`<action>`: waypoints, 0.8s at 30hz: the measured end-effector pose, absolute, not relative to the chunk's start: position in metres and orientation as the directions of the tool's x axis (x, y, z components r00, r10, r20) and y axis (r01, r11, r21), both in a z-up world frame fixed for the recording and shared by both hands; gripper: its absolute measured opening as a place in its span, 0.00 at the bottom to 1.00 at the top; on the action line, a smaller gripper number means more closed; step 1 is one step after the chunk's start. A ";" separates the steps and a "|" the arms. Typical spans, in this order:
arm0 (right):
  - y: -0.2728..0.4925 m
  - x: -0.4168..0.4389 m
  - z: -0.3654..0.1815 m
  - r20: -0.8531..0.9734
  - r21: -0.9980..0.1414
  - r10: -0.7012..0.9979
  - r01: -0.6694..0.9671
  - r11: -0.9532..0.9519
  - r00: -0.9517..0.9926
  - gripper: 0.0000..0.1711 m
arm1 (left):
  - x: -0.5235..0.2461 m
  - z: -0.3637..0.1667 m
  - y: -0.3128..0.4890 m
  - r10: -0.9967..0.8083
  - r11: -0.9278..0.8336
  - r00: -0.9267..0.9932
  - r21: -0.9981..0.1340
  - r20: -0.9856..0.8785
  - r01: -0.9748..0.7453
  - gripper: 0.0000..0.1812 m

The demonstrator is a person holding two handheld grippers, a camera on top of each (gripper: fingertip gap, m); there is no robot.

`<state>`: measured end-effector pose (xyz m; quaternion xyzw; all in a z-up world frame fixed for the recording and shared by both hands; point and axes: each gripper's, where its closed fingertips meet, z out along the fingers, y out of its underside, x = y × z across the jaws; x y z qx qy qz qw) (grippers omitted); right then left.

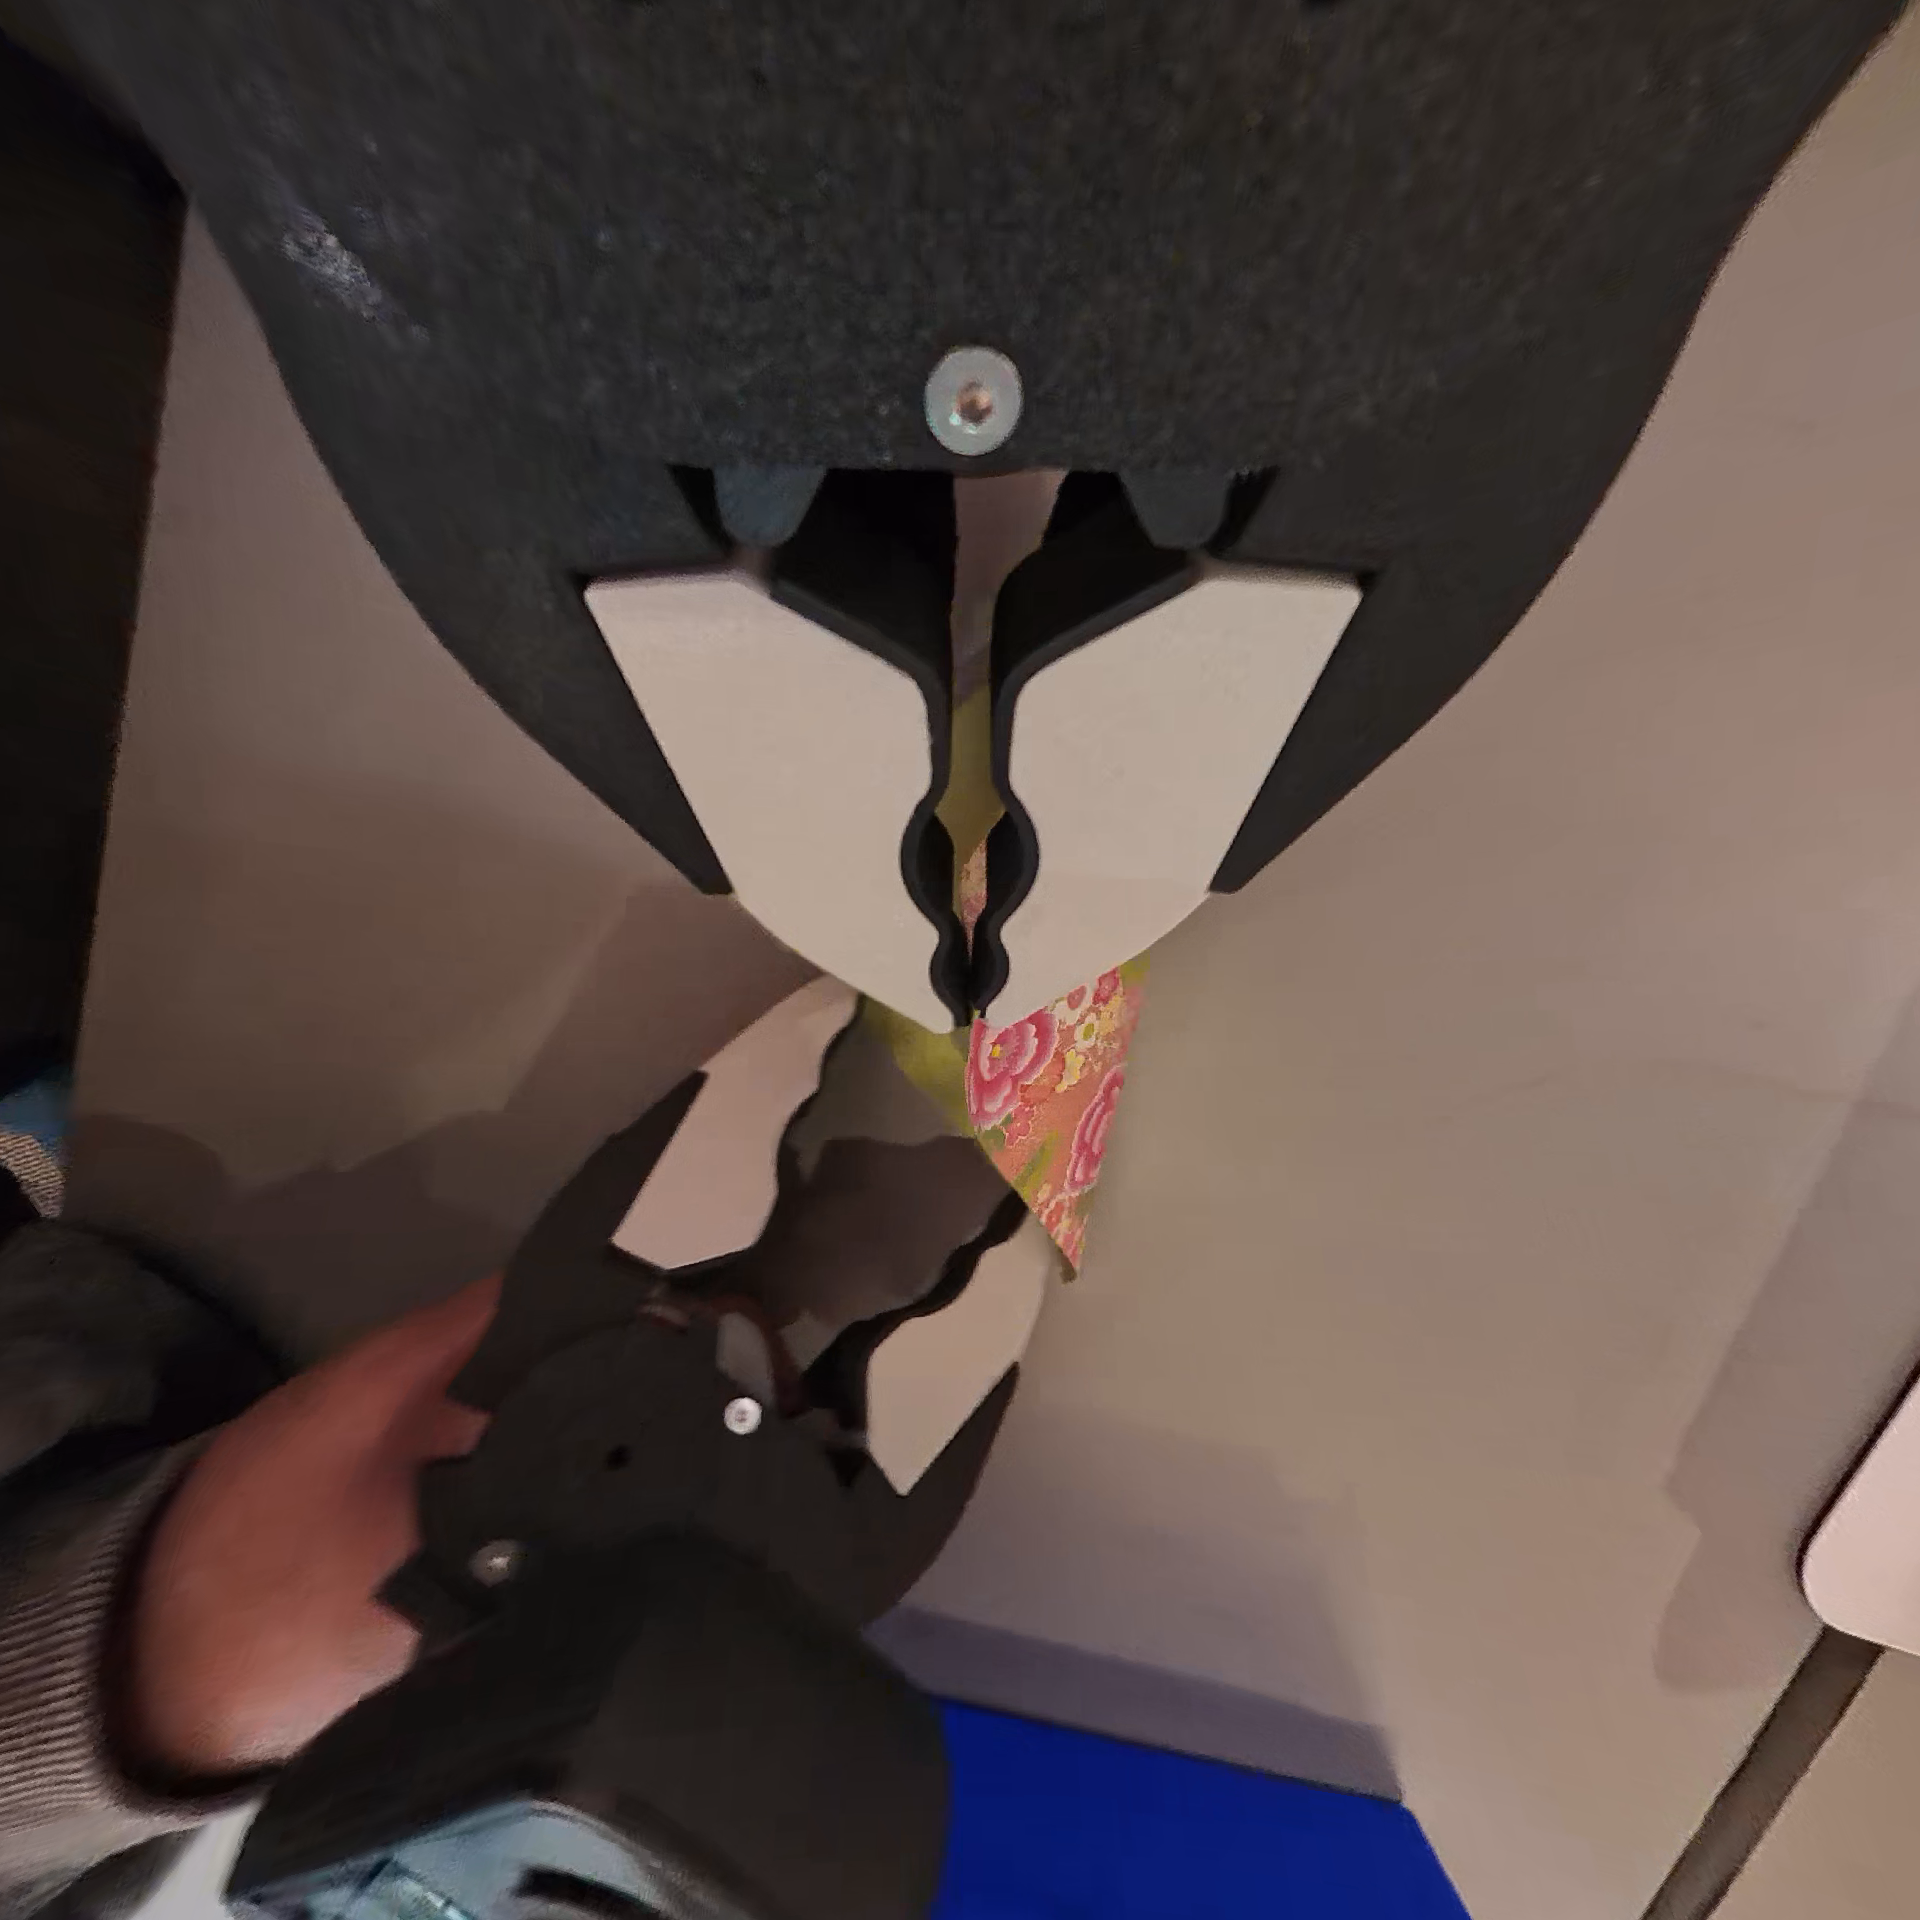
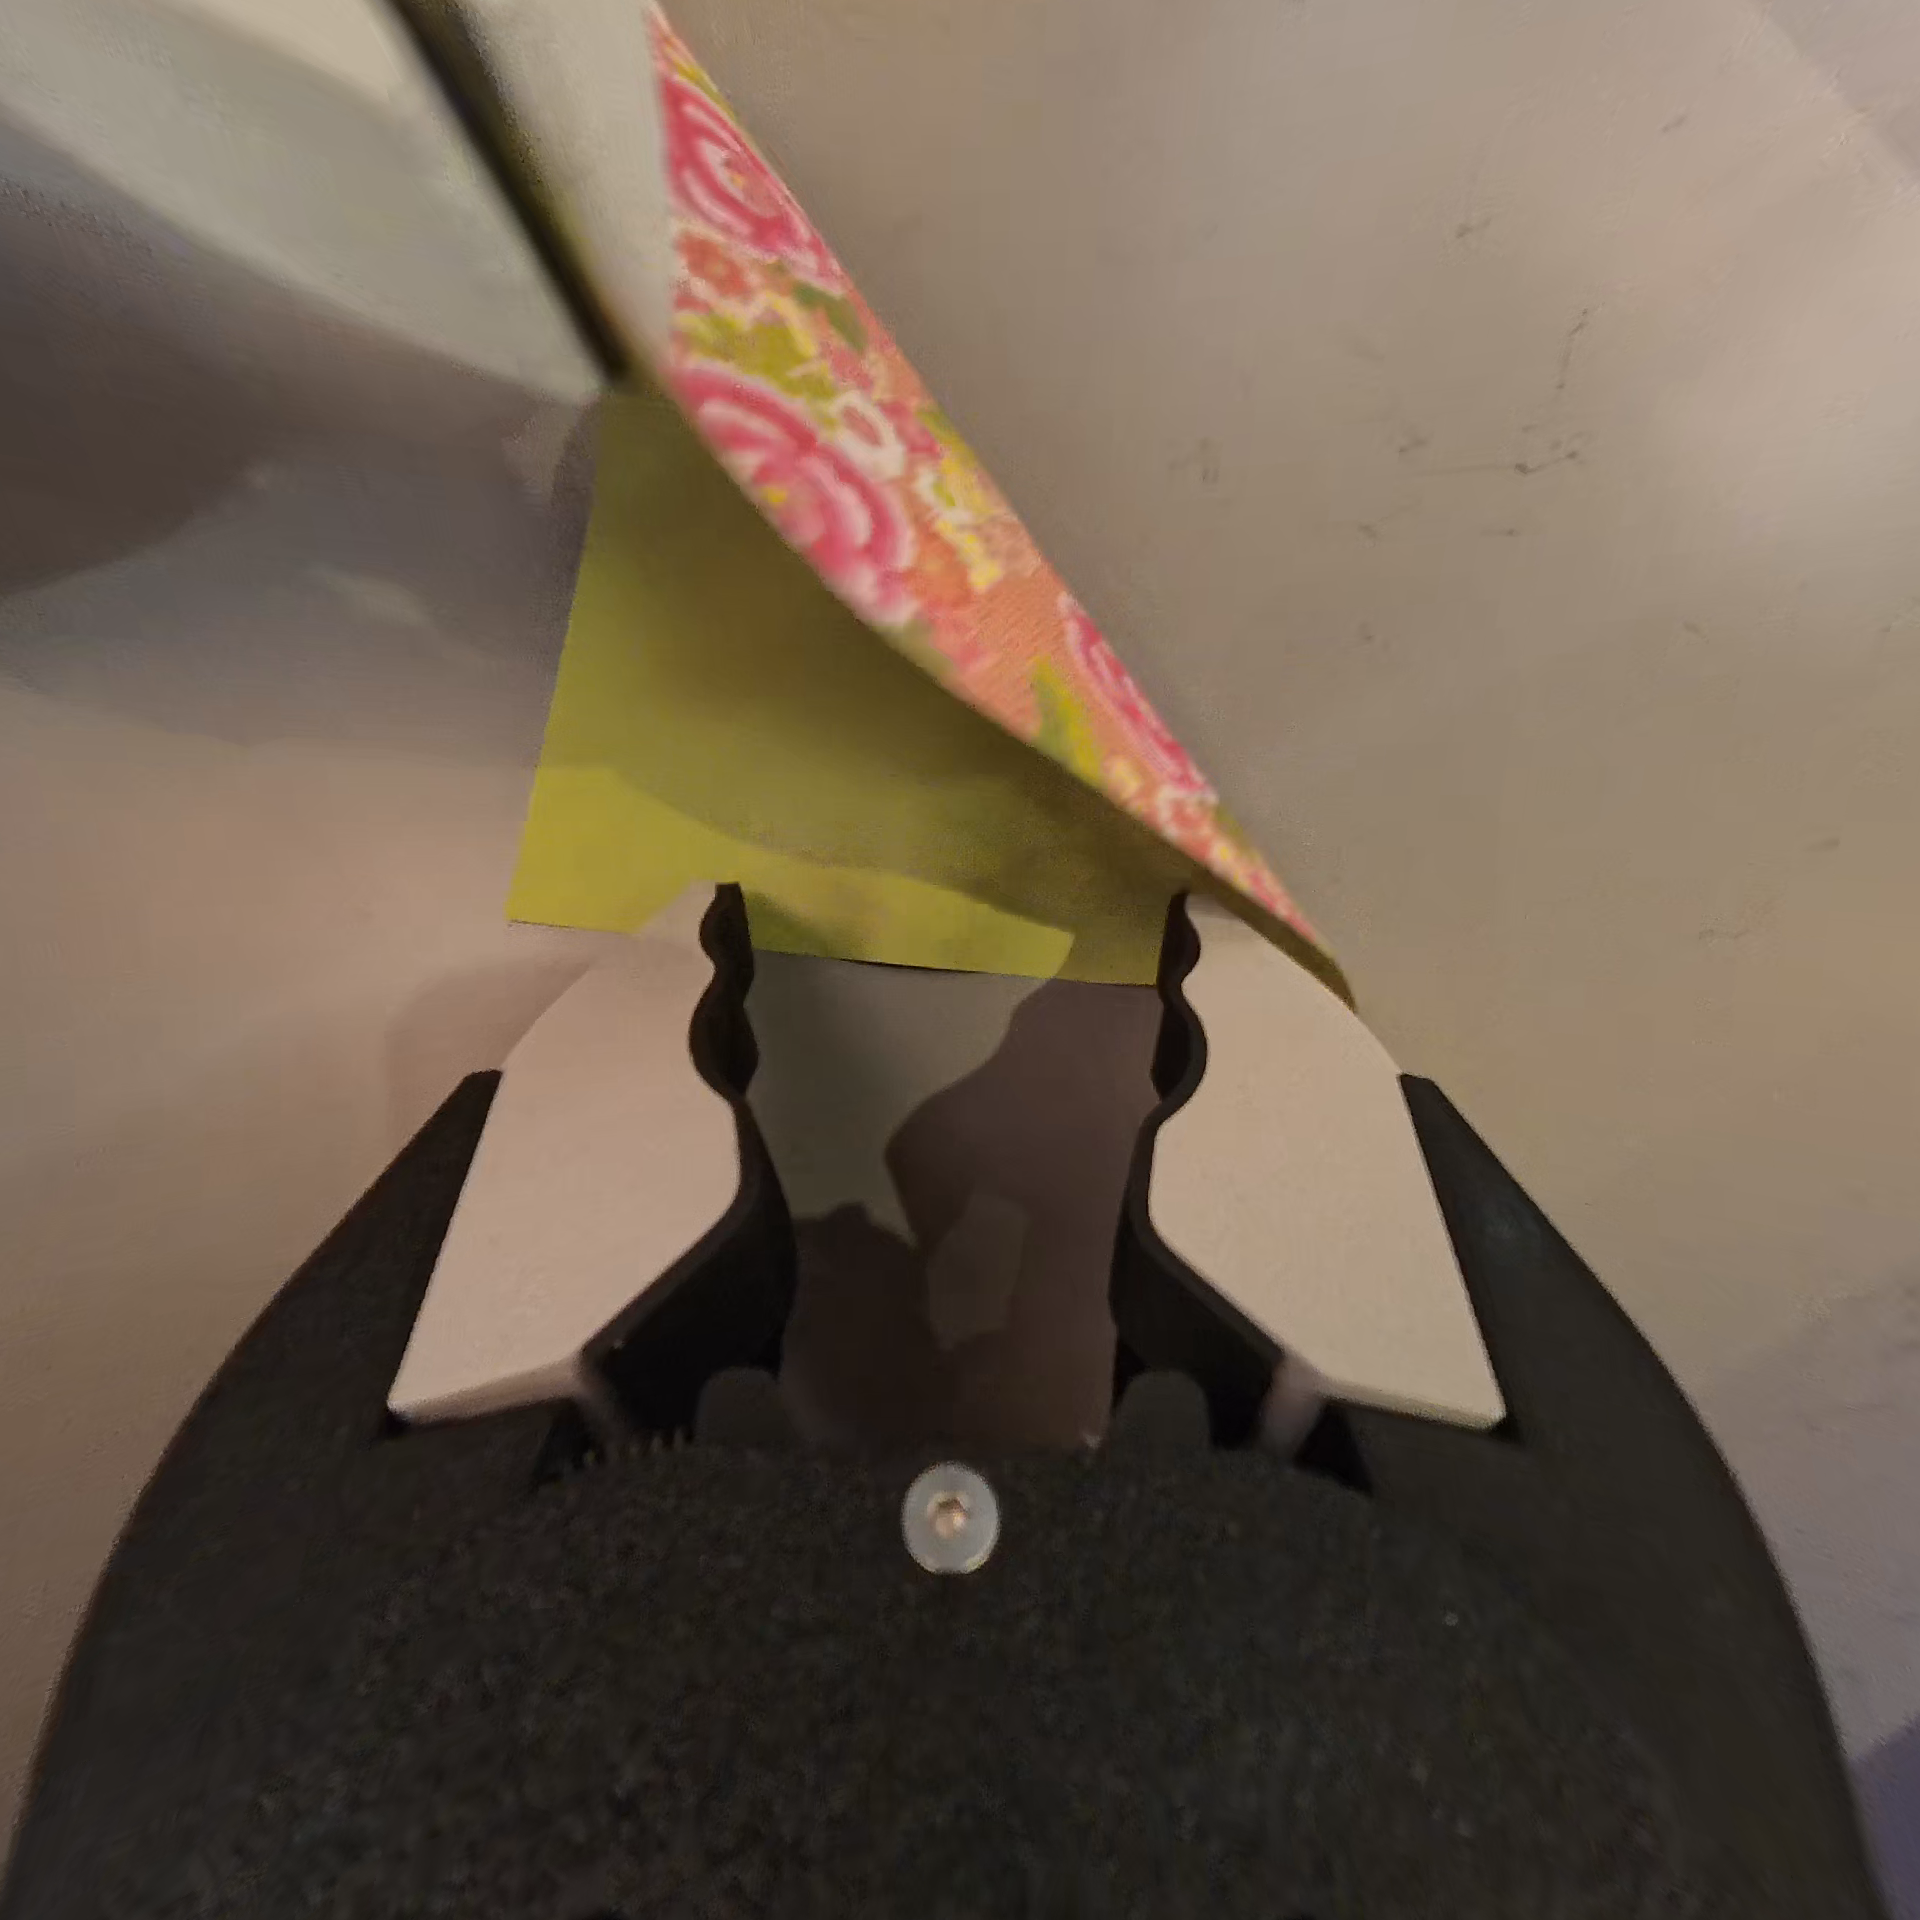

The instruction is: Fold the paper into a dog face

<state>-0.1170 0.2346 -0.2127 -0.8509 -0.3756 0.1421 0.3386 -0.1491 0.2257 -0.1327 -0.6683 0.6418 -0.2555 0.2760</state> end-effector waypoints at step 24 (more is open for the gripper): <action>0.223 -0.114 -0.211 -0.025 -0.671 0.754 0.548 -0.499 0.656 0.48 | -0.155 -0.208 0.192 -0.995 -0.098 0.080 -0.574 0.058 -0.813 0.00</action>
